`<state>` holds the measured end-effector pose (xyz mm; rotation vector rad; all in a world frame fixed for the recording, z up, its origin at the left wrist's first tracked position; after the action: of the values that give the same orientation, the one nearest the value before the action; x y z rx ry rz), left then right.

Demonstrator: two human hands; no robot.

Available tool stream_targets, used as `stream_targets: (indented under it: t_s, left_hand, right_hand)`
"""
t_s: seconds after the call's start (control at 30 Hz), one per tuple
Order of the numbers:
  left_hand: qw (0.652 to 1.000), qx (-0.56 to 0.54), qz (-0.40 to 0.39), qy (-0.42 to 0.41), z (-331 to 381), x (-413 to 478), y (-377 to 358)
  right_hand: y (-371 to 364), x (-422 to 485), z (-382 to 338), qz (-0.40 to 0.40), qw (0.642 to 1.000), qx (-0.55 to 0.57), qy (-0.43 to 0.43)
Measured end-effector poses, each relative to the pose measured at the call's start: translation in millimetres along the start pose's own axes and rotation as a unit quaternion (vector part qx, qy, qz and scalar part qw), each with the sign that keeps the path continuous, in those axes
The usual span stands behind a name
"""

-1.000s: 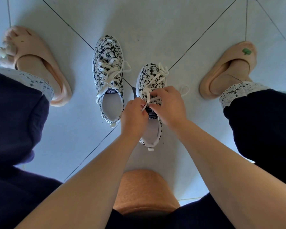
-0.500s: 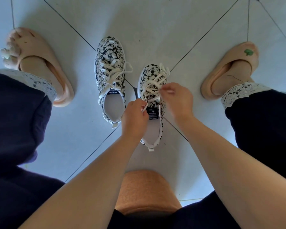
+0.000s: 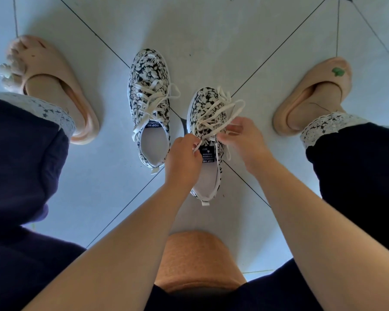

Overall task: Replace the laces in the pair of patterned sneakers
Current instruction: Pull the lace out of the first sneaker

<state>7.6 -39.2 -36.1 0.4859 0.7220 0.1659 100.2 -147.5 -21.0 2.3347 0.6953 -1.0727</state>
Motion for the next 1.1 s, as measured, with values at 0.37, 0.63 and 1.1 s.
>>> stream_targets:
  t_s: [0.37, 0.63, 1.1]
  left_hand:
    - [1.0, 0.012, -0.006, 0.002, 1, 0, 0]
    - [1.0, 0.004, -0.007, 0.011, 0, 0, 1]
    - [1.0, 0.007, -0.001, 0.005, 0, 1, 0]
  right_hand:
    - [-21, 14, -11, 0.068, 0.95, -0.275, 0.132]
    - [45, -2, -81, 0.019, 0.757, 0.651, 0.046]
    - [-27, 5, 2, 0.044, 0.96, -0.273, 0.044]
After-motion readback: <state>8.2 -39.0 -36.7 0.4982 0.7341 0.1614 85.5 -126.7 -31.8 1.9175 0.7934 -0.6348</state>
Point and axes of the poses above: each hand's wrist, its own x-axis towards the middle knuckle, its own y-axis out of the back of the hand, z = x × y, the point moved 2 cm from there along x, towards the middle knuckle, and after that the axes turned 9 degrees about -z, right-handed, at the moved point
